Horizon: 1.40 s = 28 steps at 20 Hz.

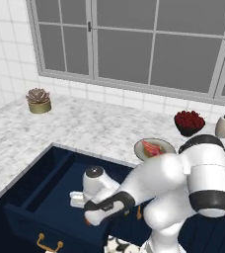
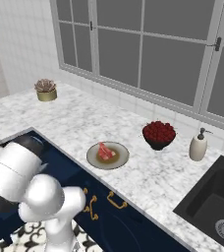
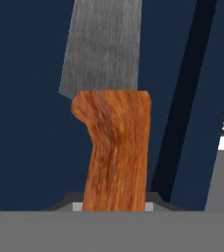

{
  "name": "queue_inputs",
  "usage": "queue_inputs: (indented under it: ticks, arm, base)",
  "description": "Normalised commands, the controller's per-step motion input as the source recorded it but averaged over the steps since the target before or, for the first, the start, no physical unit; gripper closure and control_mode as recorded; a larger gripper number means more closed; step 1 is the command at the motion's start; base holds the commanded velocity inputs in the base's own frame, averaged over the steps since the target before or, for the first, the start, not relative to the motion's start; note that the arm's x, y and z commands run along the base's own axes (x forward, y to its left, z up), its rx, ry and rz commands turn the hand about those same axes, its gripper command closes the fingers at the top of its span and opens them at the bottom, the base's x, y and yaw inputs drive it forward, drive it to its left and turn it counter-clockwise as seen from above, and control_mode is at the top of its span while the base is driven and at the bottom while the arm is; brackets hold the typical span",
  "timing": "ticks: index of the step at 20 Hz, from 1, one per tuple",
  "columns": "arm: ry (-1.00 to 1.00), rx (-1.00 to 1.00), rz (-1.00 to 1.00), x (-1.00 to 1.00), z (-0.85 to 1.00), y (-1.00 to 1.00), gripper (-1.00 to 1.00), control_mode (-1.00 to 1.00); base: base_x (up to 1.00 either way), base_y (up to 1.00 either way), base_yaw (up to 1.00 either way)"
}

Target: Pick up the knife from the drawer and place it on the cutting board. Then place the meat from the plate to the cutting board.

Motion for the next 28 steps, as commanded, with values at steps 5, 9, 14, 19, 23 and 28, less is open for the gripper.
queue_inputs:
  ticks: [5,9,14,19,23,28]
  arm:
    - [0.02,0.00,0.00,-0.32,1.00,-0.17,1.00,-1.00]
    - [0.05,0.00,0.00,-0.15,1.00,-0.06,1.00,-1.00]
    - [0.04,-0.02,-0.02,-0.06,1.00,-0.03,1.00,-1.00]
    - [0.06,-0.02,-0.03,0.03,1.00,0.00,1.00,-1.00]
    - [0.16,0.00,0.00,0.20,1.00,-0.02,1.00,-1.00]
    - [0.08,-0.01,0.00,0.06,1.00,-0.03,1.00,-1.00]
  base:
    - [0.00,0.00,0.00]
    - [0.00,0.00,0.00]
    - [0.00,0.00,0.00]
    - [0.00,0.00,0.00]
    - [0.00,0.00,0.00]
    - [0.00,0.00,0.00]
